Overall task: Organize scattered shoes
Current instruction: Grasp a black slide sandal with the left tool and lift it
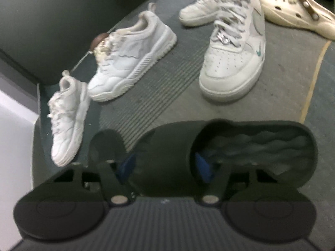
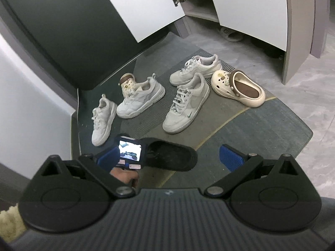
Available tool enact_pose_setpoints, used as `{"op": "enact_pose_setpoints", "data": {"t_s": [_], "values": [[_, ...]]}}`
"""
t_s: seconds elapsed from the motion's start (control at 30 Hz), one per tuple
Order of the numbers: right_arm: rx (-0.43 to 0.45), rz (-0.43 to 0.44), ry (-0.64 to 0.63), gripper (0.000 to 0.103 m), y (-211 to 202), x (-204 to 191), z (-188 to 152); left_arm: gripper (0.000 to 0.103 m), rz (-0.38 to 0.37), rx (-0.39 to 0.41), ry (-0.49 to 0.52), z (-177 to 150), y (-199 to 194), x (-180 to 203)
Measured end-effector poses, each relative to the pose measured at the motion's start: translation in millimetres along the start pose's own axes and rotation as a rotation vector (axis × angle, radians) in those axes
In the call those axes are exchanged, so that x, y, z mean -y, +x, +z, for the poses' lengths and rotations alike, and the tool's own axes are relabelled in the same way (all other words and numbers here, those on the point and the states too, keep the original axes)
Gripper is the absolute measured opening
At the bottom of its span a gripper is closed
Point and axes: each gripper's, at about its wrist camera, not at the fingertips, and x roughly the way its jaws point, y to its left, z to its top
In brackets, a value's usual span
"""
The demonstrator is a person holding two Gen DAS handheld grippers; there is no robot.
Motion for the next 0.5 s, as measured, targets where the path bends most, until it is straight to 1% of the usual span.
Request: {"op": "enact_pose_setpoints", "data": {"t_s": [0.07,0.1,0.2,0.37,0.5], "values": [[0.007,-0.015,0.01,0.103,-1.0,-0.2,-2.0,0.035,-0.016,-0.003,-0.003,1.2,7.1,-1.2],[0.009,-0.023,0.013,0.103,-1.9,0.0,-3.5,0.032,-0.012,0.006,-0.002,0.6,6.2,-0.3],[0.009,-0.043,0.02,0.103,-5.7,1.3,-8.2,0.027,0.003,0.015,0.039,-2.0,3.6,4.9],[0.027,-0.03,0.056,0.103,-19.9,11.1,-12.4,0.018,-0.025,0.059,0.089,-14.7,-25.3,7.3],[0.024,-0.014,0.065,0.103,-28.3,18.8,-16.3,0.017,-0.067,0.105,0.108,-40.7,-60.0,12.7]]}}
